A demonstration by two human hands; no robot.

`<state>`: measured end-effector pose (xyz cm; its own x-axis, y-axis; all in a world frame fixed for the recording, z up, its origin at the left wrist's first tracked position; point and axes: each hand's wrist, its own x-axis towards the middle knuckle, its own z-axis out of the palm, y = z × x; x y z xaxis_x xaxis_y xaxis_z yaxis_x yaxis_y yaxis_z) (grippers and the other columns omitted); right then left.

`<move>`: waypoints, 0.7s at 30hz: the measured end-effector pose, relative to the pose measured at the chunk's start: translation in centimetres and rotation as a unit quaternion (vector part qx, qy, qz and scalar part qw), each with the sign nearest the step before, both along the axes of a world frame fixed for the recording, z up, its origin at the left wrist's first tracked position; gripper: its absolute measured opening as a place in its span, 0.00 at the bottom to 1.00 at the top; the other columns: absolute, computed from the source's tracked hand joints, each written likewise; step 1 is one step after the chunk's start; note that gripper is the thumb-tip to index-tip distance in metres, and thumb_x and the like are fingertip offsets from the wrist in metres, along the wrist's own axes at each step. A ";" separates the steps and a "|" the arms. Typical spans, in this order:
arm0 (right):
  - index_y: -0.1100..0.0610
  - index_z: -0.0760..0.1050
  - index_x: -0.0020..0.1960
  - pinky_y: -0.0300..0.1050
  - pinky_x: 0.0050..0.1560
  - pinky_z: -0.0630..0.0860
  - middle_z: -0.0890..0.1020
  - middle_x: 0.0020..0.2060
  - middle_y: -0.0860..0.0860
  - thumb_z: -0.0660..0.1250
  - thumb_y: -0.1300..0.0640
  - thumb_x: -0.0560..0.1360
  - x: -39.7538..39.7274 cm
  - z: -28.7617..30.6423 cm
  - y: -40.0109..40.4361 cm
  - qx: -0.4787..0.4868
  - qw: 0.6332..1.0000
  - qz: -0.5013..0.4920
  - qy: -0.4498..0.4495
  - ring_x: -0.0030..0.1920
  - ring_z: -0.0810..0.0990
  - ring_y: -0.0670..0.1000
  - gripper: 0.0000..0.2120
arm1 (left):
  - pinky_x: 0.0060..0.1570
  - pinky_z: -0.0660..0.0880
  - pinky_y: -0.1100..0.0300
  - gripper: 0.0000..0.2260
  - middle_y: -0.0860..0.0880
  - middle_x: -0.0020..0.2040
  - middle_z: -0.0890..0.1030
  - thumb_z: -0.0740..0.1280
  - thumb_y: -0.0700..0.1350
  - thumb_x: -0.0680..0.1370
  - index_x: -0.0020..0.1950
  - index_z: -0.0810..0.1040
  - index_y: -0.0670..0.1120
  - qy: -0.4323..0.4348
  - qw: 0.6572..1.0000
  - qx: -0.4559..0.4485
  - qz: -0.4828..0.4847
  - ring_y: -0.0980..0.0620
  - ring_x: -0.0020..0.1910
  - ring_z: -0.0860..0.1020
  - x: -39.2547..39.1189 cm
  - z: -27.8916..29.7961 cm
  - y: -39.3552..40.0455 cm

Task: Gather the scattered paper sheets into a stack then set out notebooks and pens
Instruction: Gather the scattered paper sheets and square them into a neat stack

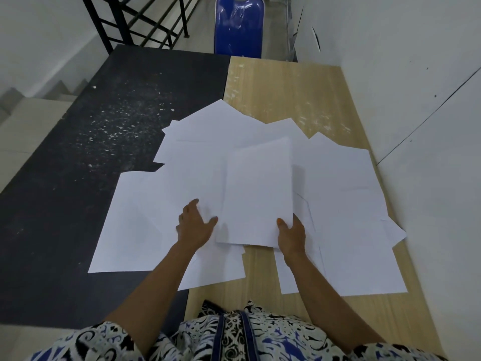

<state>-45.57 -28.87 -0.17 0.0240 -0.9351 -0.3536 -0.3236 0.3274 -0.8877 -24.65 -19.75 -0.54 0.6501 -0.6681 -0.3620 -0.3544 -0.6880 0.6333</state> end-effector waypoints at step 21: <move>0.57 0.74 0.64 0.44 0.55 0.72 0.79 0.52 0.49 0.63 0.62 0.79 -2.0 -0.6 2.2 0.039 0.995 -0.058 -0.068 0.54 0.77 0.51 0.14 | 0.70 0.53 0.38 0.54 0.46 0.80 0.41 0.62 0.76 0.66 0.79 0.40 0.48 -0.152 0.970 0.178 -0.072 0.43 0.78 0.43 -1.1 -3.6 4.7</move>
<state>-47.62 -26.68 -0.74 -0.0299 -0.9046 -0.4253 -0.1582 0.4244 -0.8915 -25.71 -15.02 -4.14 0.6725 -0.6274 -0.3925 -0.5952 -0.7737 0.2169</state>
